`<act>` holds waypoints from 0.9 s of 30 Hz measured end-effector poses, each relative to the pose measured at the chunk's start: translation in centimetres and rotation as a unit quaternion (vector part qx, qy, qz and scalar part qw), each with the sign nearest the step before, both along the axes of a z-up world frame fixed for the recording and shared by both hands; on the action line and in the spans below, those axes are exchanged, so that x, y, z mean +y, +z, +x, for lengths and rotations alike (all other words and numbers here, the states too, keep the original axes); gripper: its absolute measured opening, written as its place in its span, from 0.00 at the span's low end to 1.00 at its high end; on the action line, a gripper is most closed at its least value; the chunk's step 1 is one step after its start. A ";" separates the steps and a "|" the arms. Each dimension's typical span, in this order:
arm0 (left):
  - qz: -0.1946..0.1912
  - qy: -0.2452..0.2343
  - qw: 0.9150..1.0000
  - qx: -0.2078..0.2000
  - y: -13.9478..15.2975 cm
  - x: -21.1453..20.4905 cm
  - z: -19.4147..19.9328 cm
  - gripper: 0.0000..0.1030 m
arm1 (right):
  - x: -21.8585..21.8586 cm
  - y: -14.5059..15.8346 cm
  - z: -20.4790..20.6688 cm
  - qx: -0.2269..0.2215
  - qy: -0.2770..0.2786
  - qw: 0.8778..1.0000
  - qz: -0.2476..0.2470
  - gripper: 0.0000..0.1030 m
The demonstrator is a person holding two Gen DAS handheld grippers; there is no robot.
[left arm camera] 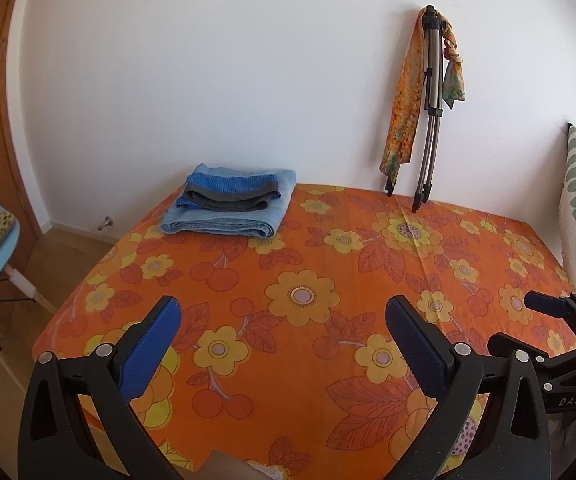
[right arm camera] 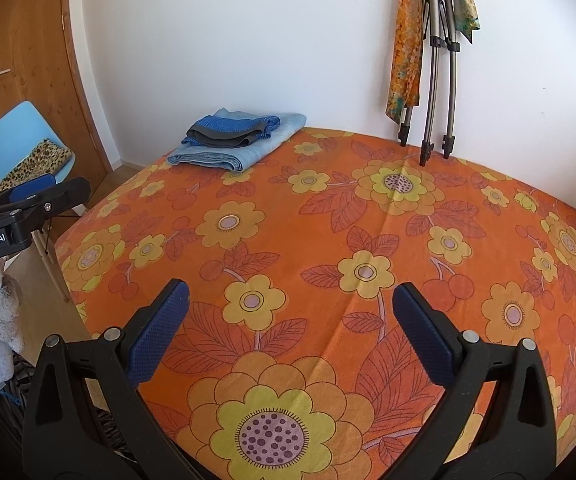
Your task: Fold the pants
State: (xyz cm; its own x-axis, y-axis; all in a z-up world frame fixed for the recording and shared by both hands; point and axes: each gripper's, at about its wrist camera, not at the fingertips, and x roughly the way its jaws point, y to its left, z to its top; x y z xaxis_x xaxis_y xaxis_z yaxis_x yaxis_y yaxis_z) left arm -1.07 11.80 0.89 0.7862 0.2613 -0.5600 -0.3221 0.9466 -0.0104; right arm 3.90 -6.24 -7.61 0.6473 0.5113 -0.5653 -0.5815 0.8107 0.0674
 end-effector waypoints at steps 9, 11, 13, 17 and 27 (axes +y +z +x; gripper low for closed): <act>0.000 -0.002 1.000 -0.001 0.0 0.0 -0.1 0.99 | -0.2 -0.4 0.0 0.005 -0.004 1.000 0.002 1.00; -0.001 -0.002 1.000 -0.001 0.0 0.1 -0.1 0.99 | -0.2 -0.4 0.0 0.005 -0.005 1.000 0.001 1.00; -0.002 -0.002 1.000 0.000 0.0 0.1 -0.1 0.99 | -0.2 -0.5 0.0 0.005 -0.006 1.000 0.002 1.00; -0.004 -0.002 1.000 0.001 -0.1 0.2 -0.1 0.99 | -0.2 -0.5 0.0 0.005 -0.005 1.000 0.002 1.00; -0.005 -0.004 1.000 0.002 -0.1 0.1 0.1 0.99 | -0.3 -0.4 0.2 0.006 -0.006 1.000 0.002 1.00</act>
State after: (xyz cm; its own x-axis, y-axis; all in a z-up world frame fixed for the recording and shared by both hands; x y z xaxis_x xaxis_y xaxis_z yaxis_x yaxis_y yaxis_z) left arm -1.00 11.89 0.77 0.7864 0.2487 -0.5654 -0.3137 0.9493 -0.0187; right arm 4.12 -6.57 -8.00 0.6466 0.5059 -0.5710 -0.5710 0.8173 0.0776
